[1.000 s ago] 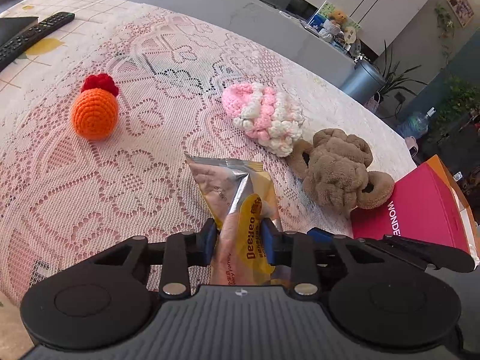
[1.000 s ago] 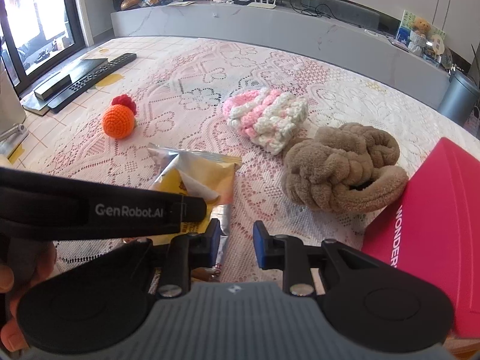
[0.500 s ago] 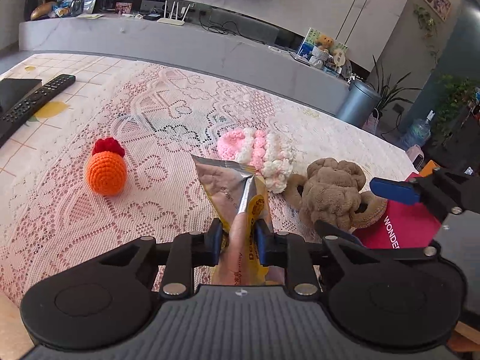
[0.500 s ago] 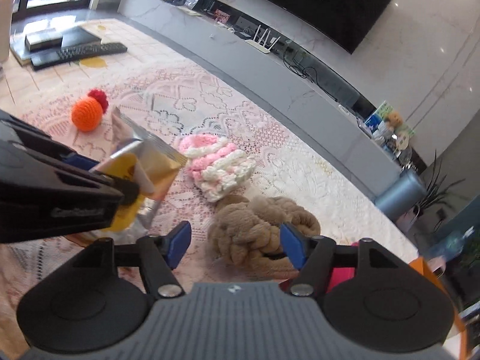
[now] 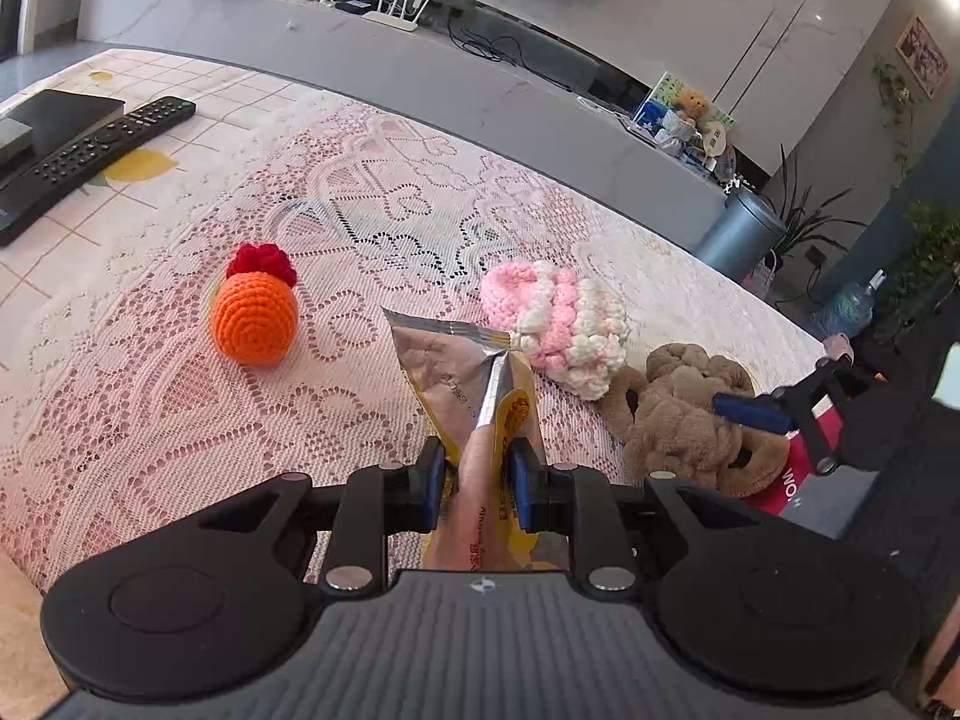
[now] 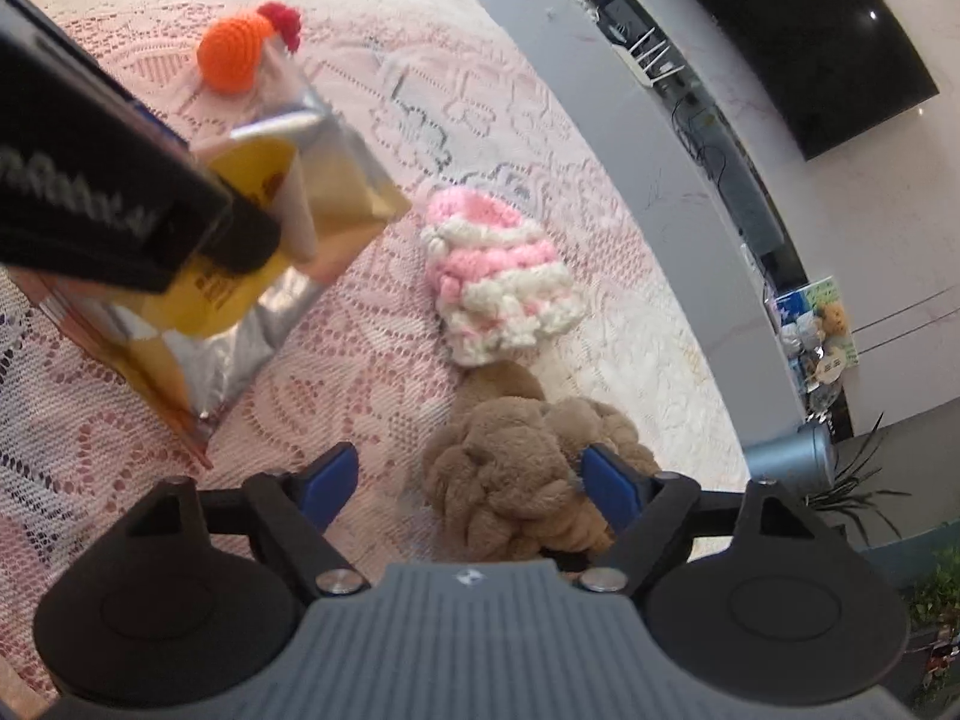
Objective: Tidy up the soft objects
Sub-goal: 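Grasp the yellow snack packet with left tool while right tool grasps the brown knotted plush, then lift the packet with left tool while right tool lifts the brown plush off the bed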
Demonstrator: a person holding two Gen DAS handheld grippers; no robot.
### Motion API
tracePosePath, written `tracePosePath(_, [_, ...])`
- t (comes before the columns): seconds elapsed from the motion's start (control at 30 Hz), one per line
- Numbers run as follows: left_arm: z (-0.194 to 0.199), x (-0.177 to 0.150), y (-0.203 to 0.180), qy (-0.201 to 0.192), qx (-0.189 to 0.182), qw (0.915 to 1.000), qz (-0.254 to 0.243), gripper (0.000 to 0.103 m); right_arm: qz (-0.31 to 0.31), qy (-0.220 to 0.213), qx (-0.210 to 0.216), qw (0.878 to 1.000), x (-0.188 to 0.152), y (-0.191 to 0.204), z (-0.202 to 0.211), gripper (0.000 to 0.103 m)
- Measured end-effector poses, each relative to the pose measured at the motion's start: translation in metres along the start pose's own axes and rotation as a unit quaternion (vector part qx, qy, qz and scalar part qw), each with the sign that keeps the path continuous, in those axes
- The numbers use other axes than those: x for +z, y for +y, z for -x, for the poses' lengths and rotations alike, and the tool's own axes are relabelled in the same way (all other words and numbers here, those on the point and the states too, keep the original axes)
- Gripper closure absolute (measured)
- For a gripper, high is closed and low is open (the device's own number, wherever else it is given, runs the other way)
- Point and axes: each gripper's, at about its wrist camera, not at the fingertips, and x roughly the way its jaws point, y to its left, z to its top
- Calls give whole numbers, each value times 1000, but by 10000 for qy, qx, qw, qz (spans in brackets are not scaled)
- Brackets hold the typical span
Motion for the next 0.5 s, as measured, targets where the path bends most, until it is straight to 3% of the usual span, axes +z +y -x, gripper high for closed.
tracePosePath(0.13, [-1, 0, 1, 55, -23, 10000, 27, 77, -166, 133, 2, 9998, 1, 0, -3, 33])
tracePosePath(0.2, [0, 0, 0, 37, -44, 10000, -11, 78, -425, 315, 55, 9986, 3, -4, -7, 63])
tracePosePath(0.3, [1, 0, 0, 30, -76, 10000, -15, 77, -561, 284, -8, 9980, 3, -10, -3, 79])
tracePosePath(0.5, [8, -2, 0, 30, -204, 9998, -17, 78, -1149, -26, 221, 9931, -1, -24, 29, 83])
